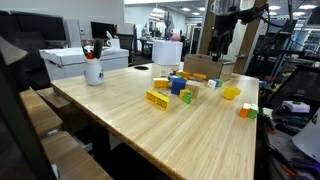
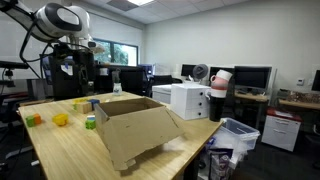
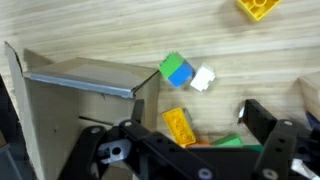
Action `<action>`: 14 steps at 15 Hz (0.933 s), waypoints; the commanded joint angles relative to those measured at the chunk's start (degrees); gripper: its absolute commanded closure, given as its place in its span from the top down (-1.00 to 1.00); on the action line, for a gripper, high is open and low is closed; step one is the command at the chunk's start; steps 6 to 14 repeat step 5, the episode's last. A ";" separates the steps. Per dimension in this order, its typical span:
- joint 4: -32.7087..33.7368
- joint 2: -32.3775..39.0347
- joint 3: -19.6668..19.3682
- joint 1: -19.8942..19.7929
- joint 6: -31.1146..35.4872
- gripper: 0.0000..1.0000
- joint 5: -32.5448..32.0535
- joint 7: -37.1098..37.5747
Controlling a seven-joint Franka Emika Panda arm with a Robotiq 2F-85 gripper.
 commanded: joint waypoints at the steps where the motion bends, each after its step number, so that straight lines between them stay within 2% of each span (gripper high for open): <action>1: -4.14 -2.95 2.18 0.35 0.05 1.00 1.80 2.61; 14: -3.69 -1.30 3.03 0.03 -0.09 1.00 1.26 1.87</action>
